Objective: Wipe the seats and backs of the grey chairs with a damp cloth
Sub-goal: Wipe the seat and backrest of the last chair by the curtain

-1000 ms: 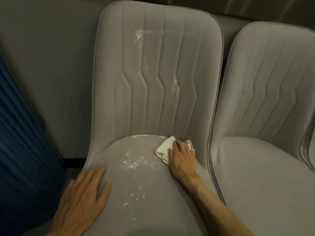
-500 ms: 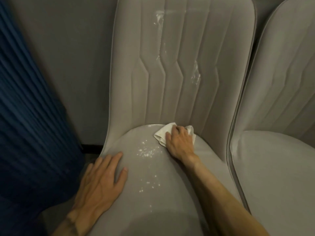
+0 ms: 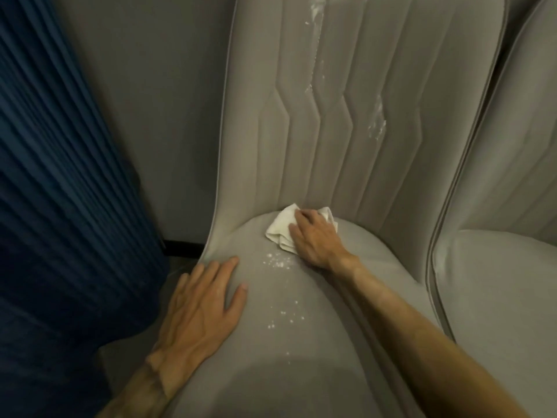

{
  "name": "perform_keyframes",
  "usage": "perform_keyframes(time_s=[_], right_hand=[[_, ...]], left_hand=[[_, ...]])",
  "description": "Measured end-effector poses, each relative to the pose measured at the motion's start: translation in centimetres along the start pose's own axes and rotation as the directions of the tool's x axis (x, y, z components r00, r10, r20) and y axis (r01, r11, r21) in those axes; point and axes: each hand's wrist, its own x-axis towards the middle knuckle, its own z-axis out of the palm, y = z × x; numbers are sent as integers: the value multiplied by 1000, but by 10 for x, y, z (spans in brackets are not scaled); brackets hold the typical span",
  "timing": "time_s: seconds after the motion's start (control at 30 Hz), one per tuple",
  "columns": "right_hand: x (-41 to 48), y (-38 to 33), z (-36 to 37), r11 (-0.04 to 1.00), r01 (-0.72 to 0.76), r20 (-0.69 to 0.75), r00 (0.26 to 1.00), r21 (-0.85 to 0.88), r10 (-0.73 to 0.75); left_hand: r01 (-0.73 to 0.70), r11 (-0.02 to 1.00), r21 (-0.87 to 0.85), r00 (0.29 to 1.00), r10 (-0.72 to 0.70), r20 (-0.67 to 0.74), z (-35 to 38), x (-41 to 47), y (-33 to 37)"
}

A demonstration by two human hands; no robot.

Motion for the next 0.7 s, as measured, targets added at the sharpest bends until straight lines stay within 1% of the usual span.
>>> perform_keyframes(time_s=[0.07,0.13,0.2,0.23,0.3,0.33,0.4,0.43,0.5,0.57,0.63,0.7], right_hand=[[-7,22,-8,1000,-3,4,1000,20,3],[-10,34,-10,997,-69,-12,998,25,69],[-4,19,-3,994,-105,-26,994,18,106],[1,6,2,996,-89,-24,996,8,89],[3,-16,12,1000,1,-9,1000,-14,-1],[2,-19,13,999,39,6,999,-17,-39],[-2,-6,8,998,54,46,997,-11,-54],[-4,5,4,999,33,58,998,-15,-32],[-9,24,-4,998,-62,37,997,-11,63],[-8,16,-2,990,-137,1,991,-30,137],[-1,-19,8,993,-98,-9,995,-71,98],[1,-45,18,996,28,7,1000,-79,-28]], left_hand=[[-4,1000,-18,1000,4,-17,0,0,1],[-11,1000,-15,1000,10,-30,1,-1,0],[-12,1000,13,999,12,-36,1,-1,-1],[-14,999,30,999,15,-42,1,-1,-2],[-9,999,39,998,12,-60,2,0,-2],[-4,999,40,997,7,-71,3,1,-3],[1,999,40,996,2,-94,4,0,-4],[3,999,39,994,1,-107,5,0,-5],[1,999,34,992,3,-124,4,0,-5],[4,999,32,992,0,-126,4,-1,-4],[1,999,41,992,4,-126,3,-2,-4],[-5,999,44,992,10,-127,4,-1,-4]])
